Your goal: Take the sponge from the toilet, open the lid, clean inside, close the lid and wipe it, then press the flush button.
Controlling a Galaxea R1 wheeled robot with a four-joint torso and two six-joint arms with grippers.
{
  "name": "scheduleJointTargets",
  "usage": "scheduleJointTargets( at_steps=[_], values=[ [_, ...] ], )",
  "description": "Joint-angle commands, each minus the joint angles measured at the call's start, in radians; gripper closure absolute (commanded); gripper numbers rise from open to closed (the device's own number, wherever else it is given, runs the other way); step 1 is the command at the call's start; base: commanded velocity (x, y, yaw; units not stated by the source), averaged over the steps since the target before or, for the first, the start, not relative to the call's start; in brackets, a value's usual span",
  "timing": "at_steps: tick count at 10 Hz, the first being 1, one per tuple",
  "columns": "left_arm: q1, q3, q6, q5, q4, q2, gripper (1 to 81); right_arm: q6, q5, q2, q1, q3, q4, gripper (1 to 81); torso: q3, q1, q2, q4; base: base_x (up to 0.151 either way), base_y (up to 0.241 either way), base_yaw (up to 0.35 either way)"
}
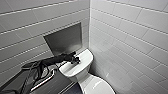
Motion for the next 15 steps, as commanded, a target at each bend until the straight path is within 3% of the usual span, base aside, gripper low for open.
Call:
scheduleJointTargets(
  at_steps=[1, 6, 9, 11, 15],
  values=[
    [-0.156, -0.018, -0.001, 0.032, 0.017, -0.006, 81.1, 0.000, -0.066, -0.016, -0.014, 0.028, 0.007, 81.1, 0.000, 0.000, 0.000, 0.000, 0.000, 0.000, 0.000],
    [-0.085, -0.055, 0.007, 0.032, 0.042, 0.034, 81.1, 0.003, -0.066, 0.006, -0.015, 0.008, 0.002, 81.1, 0.000, 0.000, 0.000, 0.000, 0.000, 0.000, 0.000],
    [-0.108, -0.042, -0.001, 0.034, 0.043, 0.035, 81.1, 0.003, -0.066, 0.014, -0.014, -0.006, 0.002, 81.1, 0.000, 0.000, 0.000, 0.000, 0.000, 0.000, 0.000],
    [-0.181, 0.068, -0.002, 0.044, 0.026, 0.002, 81.1, 0.001, -0.066, 0.017, -0.014, -0.006, 0.002, 81.1, 0.000, 0.000, 0.000, 0.000, 0.000, 0.000, 0.000],
    [-0.191, 0.450, -0.017, 0.064, 0.017, -0.200, 81.1, -0.002, -0.066, 0.018, -0.014, -0.006, 0.004, 81.1, 0.000, 0.000, 0.000, 0.000, 0.000, 0.000, 0.000]
  ],
)
